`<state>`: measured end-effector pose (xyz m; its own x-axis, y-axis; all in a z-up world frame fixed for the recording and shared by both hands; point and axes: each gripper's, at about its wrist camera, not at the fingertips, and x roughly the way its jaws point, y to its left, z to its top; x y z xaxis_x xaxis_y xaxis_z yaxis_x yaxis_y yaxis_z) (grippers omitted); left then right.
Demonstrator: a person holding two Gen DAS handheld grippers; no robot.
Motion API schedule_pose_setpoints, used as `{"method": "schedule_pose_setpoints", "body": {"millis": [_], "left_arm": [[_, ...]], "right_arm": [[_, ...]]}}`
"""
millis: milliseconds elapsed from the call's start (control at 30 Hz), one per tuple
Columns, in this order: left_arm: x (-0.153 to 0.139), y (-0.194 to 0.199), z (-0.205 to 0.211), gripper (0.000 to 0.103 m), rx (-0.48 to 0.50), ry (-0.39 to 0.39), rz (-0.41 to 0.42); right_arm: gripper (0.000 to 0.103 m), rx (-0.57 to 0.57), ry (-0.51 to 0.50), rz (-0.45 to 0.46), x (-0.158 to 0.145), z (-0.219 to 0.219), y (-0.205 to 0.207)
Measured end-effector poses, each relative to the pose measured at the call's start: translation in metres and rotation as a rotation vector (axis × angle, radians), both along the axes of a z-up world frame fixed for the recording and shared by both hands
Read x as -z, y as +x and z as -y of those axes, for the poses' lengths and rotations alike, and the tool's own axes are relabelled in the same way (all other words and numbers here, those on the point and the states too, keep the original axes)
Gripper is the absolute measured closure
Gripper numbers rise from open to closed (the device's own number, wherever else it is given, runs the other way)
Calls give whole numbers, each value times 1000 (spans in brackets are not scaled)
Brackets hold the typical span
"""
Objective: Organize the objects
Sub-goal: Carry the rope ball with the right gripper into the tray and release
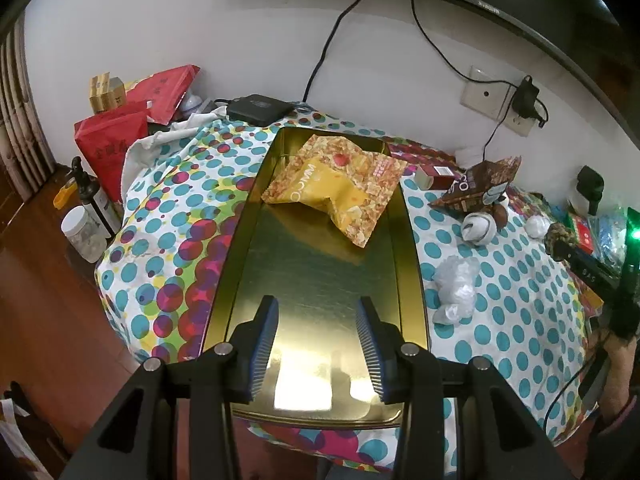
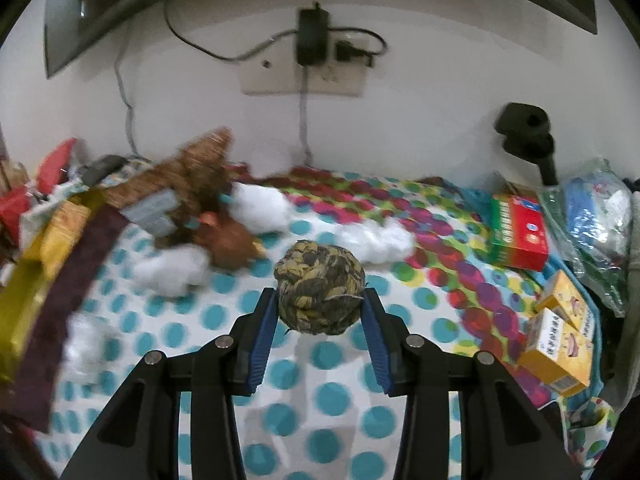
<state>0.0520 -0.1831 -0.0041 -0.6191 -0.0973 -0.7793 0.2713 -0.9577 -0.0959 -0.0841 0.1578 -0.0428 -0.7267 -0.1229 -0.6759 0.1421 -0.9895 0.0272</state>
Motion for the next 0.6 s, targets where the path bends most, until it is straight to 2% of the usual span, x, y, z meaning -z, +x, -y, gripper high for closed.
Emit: {"method": "schedule_pose_setpoints", "body": {"millis": [133, 300, 433, 600], "left_arm": [[-1, 3, 4, 62, -5, 1, 0], [-8, 11, 14, 62, -18, 16, -23], [-15, 17, 23, 62, -38, 9, -39], [-19, 29, 41, 62, -81, 25, -55]], "right_arm": [[64, -50, -8, -31, -13, 45, 10], [64, -157, -72, -35, -26, 98, 13], [63, -264, -98, -55, -43, 140, 32], [64, -425, -109, -32, -41, 193, 59]]}}
